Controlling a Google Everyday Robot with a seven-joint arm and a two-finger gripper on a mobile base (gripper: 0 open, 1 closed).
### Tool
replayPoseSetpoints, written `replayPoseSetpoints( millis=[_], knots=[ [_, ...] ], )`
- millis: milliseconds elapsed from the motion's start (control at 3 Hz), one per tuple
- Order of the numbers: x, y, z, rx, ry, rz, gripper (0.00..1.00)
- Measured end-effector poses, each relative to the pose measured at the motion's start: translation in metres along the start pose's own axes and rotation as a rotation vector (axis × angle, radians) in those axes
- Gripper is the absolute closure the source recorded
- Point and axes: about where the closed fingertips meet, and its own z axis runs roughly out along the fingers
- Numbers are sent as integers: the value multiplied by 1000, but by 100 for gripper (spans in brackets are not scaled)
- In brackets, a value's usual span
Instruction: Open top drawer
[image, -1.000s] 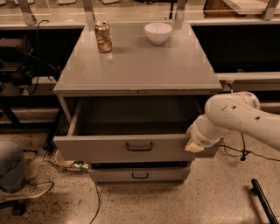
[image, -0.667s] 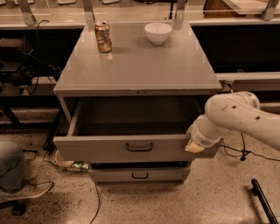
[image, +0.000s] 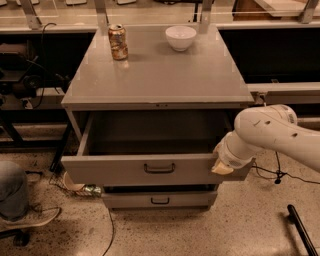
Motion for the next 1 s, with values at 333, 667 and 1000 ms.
replayPoseSetpoints(
  millis=[333, 667, 1000],
  knots=[
    [0, 0, 0, 0, 0, 0, 82],
    [0, 0, 0, 0, 0, 0, 59],
    [0, 0, -1, 0, 0, 0, 28]
  ],
)
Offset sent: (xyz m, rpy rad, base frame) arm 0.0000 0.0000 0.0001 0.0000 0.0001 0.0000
